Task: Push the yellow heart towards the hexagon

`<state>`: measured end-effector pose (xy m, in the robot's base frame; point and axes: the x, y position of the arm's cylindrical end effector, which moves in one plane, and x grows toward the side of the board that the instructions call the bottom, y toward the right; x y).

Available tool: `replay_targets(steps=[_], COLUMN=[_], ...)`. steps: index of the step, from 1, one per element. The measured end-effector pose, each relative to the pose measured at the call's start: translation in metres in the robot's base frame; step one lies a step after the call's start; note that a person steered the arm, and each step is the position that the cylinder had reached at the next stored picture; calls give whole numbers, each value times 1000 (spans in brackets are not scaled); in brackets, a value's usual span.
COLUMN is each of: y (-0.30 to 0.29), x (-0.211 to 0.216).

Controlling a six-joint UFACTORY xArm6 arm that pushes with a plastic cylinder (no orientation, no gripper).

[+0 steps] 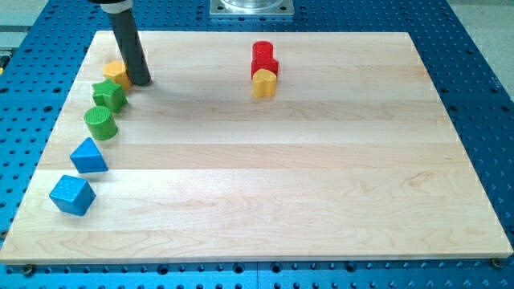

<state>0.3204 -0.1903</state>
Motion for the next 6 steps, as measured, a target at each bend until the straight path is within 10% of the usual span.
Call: replay_targets(steps=[3,5,6], y=[34,257,273], x=[20,53,43])
